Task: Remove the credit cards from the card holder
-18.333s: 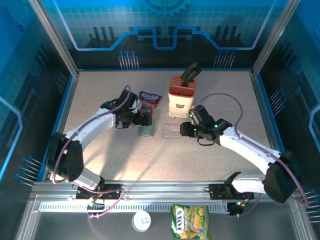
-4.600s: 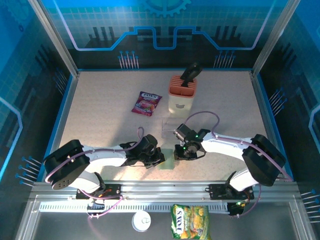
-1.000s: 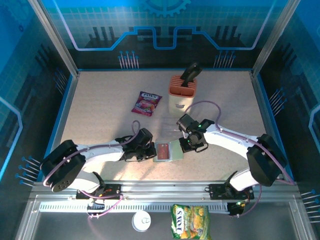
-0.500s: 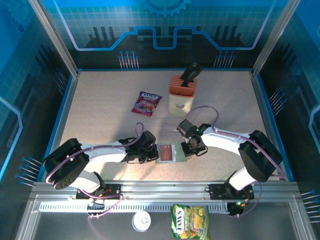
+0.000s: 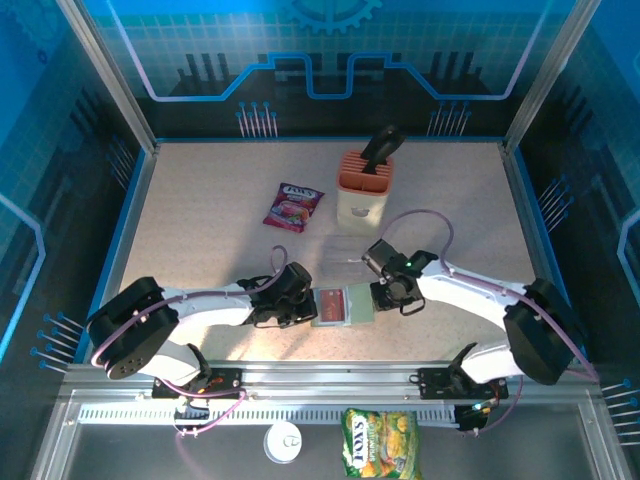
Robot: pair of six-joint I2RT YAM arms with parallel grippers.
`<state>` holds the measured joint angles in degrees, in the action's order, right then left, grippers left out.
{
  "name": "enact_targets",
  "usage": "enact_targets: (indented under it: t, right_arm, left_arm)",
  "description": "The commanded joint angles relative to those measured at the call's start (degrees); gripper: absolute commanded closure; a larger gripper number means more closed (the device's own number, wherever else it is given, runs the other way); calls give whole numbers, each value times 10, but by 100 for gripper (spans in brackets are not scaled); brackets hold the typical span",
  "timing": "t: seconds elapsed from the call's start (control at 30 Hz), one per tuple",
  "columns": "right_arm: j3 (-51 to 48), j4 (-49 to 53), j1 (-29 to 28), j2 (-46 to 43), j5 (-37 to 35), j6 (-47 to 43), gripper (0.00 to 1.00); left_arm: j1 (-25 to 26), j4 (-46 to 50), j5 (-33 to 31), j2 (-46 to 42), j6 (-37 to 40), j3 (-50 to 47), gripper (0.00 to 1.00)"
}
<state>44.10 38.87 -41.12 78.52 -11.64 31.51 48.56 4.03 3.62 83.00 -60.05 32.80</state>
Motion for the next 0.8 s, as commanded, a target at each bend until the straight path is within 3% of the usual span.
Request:
enact_targets:
  t: [0.0, 0.2, 0.5, 0.77]
  right_arm:
    - [-12, 35, 16, -13, -20, 11, 61]
    - [-13, 35, 28, 6, -19, 14, 52]
    - [-18, 32, 31, 63, -18, 29, 48]
    - [-4, 48, 32, 53, -18, 32, 46]
  left_arm:
    - [4, 22, -17, 6, -9, -14, 100]
    - [4, 22, -14, 10, -10, -12, 100]
    - [4, 34, -15, 10, -9, -5, 100]
    - [4, 40, -15, 9, -9, -4, 100]
